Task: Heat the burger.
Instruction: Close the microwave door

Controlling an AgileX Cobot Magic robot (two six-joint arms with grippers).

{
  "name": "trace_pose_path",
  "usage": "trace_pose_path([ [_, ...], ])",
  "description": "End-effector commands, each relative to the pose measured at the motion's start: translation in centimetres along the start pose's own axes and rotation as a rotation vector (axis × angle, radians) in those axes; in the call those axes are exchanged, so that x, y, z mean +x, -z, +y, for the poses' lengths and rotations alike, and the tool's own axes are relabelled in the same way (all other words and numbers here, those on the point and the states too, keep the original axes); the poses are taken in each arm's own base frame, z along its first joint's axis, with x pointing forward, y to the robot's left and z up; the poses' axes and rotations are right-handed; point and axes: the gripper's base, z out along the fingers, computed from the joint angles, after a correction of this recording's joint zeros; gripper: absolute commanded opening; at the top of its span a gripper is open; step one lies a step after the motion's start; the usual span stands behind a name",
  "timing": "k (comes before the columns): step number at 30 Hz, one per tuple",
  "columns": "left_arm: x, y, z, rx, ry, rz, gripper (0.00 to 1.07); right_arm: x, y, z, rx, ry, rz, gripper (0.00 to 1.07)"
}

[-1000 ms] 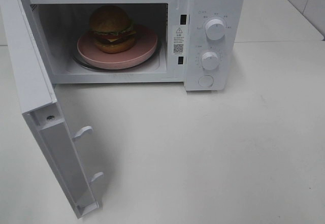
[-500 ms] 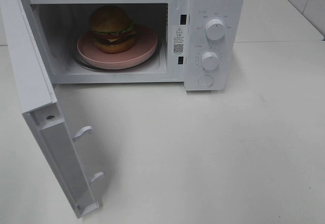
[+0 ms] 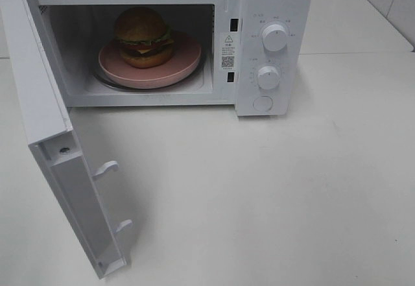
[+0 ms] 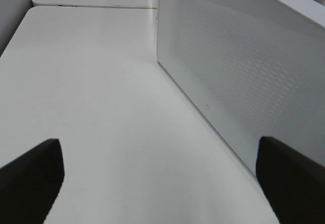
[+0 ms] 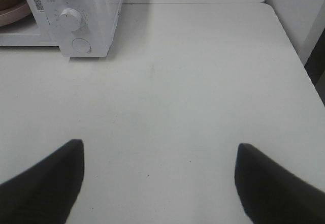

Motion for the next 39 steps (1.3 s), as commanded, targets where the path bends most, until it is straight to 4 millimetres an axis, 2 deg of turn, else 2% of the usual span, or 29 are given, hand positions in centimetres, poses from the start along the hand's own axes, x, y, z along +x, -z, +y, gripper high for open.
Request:
trace_pose_path([
  [1,0.06,-0.14,0.0,0.002,0.003,0.004,0.98,0.15,0.28,-0.08,0.008,-0.014,-0.034,0.76],
  [39,0.05,-0.16,0.01,0.001,0.002,0.005,0.98,0.15,0.28,-0.08,0.008,-0.014,-0.034,0.76],
])
